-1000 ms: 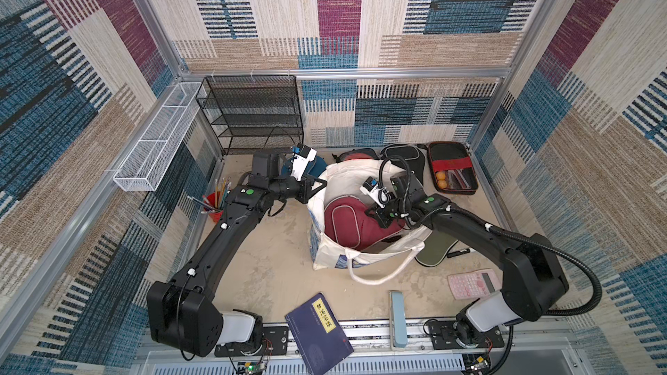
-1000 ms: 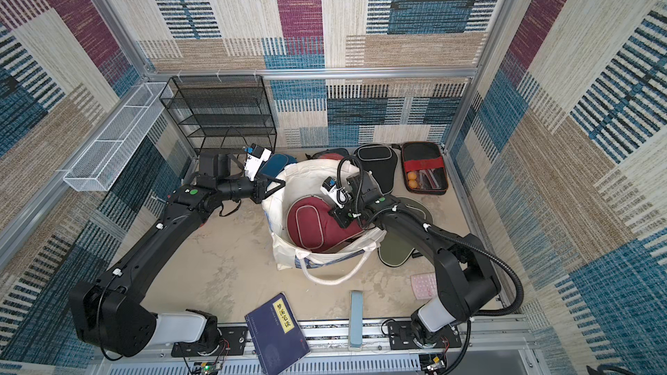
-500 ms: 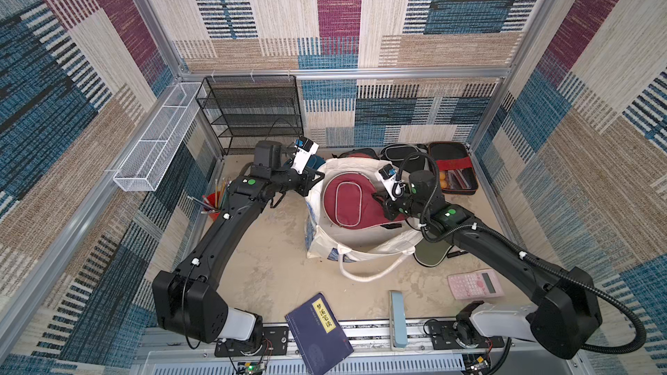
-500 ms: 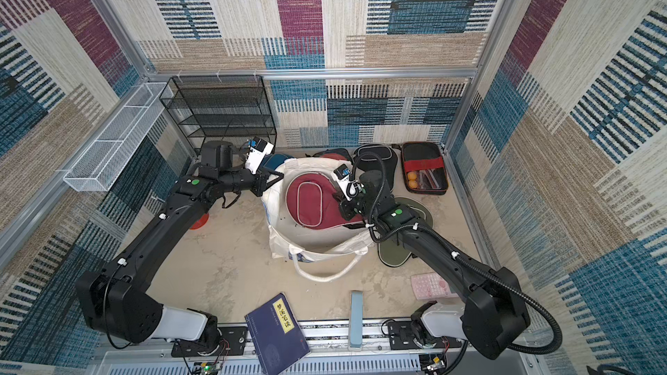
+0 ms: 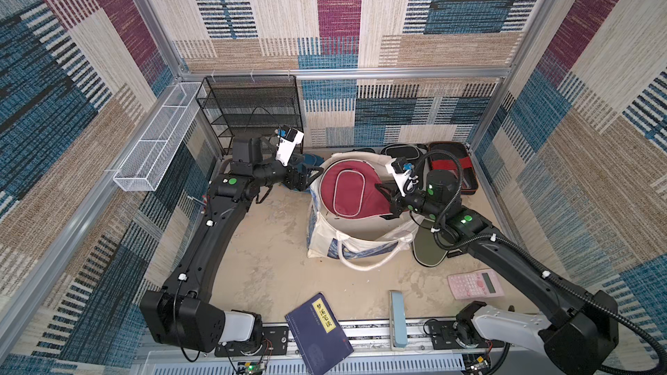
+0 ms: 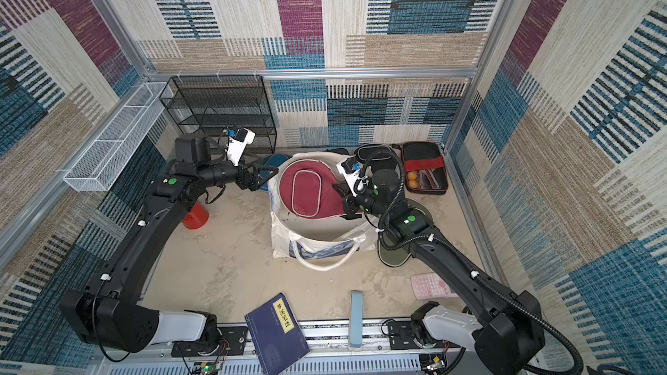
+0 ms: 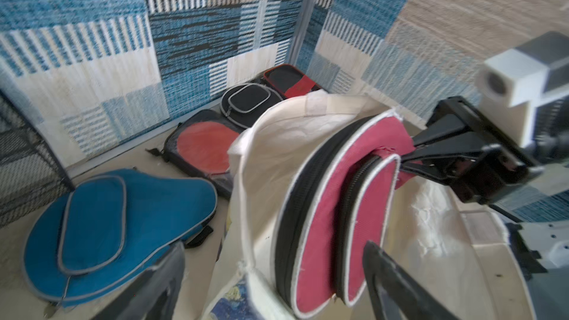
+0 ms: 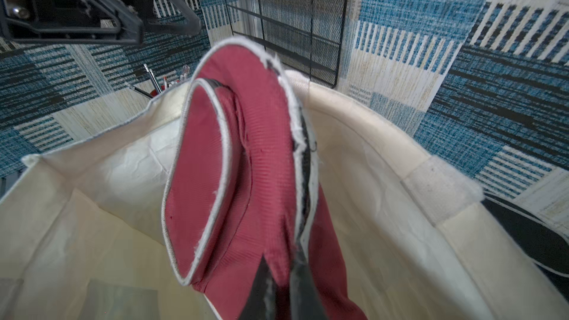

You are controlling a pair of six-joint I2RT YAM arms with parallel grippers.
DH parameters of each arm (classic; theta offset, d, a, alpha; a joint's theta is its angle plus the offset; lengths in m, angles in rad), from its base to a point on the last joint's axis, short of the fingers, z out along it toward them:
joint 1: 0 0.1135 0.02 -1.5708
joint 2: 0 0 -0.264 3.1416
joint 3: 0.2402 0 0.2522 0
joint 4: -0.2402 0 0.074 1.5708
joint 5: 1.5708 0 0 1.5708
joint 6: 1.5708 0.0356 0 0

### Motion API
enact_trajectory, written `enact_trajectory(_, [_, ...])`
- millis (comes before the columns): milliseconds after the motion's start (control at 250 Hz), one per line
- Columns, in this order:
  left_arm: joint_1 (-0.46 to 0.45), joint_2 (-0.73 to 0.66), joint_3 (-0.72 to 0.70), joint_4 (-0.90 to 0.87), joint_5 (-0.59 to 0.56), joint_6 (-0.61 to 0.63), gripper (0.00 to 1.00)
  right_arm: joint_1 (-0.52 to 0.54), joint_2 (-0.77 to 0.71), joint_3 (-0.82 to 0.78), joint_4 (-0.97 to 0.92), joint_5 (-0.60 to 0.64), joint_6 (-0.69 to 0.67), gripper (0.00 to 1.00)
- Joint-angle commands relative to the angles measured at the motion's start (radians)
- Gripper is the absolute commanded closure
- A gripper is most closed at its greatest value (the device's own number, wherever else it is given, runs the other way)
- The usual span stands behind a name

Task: Remove the ping pong set from the canvas bag
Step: Pick up the ping pong set from the canvas bag.

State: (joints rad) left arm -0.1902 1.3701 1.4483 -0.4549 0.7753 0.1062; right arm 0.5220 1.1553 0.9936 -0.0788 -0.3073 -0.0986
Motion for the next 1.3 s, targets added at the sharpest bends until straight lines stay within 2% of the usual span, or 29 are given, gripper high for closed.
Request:
enact_trajectory(0, [0.003,-0.006,0.006,0.052,0.193,-0.038,0.04,-0.011,-0.018,0.032,0.161,-0.070,0.032,1.00])
enact_trajectory(208, [-0.009,0.018,-0.012,0.089,0.293,-0.072,0.01,-0.031,-0.013,0.082,0.188,-0.164,0.042,1.00])
enact_trajectory(272, [-0.014,0.020,-0.021,0.110,0.304,-0.086,0.04,-0.035,-0.007,0.094,0.193,-0.192,0.050,1.00])
enact_trajectory(316, [-0.015,0.019,-0.031,0.141,0.323,-0.106,0.10,-0.037,-0.004,0.097,0.198,-0.216,0.057,1.00])
enact_trajectory(360, [-0.015,0.021,-0.040,0.173,0.344,-0.128,0.25,-0.038,-0.001,0.098,0.204,-0.231,0.063,1.00])
enact_trajectory(476, [-0.017,0.026,-0.061,0.260,0.403,-0.192,0.77,-0.040,0.006,0.098,0.212,-0.283,0.074,1.00])
enact_trajectory(516, [-0.016,0.028,-0.066,0.275,0.409,-0.200,1.00,-0.043,0.007,0.100,0.209,-0.299,0.073,1.00])
enact_trajectory(628, [-0.015,0.028,-0.067,0.265,0.430,-0.173,1.00,-0.069,0.026,0.149,0.090,-0.349,0.015,1.00])
enact_trajectory(644, [-0.015,0.029,-0.063,0.253,0.431,-0.161,1.00,-0.078,0.033,0.170,0.049,-0.357,-0.008,0.93])
enact_trajectory(680, [-0.015,0.033,-0.049,0.214,0.431,-0.128,1.00,-0.103,0.054,0.224,-0.064,-0.395,-0.078,0.70])
enact_trajectory(720, [-0.015,0.040,-0.033,0.165,0.432,-0.090,1.00,-0.138,0.076,0.284,-0.177,-0.437,-0.151,0.49])
enact_trajectory(768, [-0.015,0.052,-0.010,0.107,0.438,-0.044,1.00,-0.179,0.095,0.342,-0.275,-0.469,-0.216,0.15])
enact_trajectory(808, [-0.015,0.064,0.010,0.058,0.448,-0.003,1.00,-0.199,0.111,0.387,-0.352,-0.483,-0.282,0.00])
enact_trajectory(988, [-0.015,0.122,0.118,-0.156,0.500,0.154,1.00,-0.233,0.258,0.596,-0.705,-0.595,-0.518,0.01])
enact_trajectory(1164, [-0.017,0.158,0.174,-0.239,0.500,0.200,1.00,-0.237,0.393,0.637,-0.789,-0.729,-0.569,0.01])
enact_trajectory(1240, [-0.018,0.168,0.186,-0.245,0.491,0.202,1.00,-0.237,0.442,0.649,-0.819,-0.787,-0.588,0.08])
enact_trajectory(1296, [-0.018,0.173,0.194,-0.254,0.487,0.209,1.00,-0.237,0.474,0.663,-0.851,-0.829,-0.607,0.24])
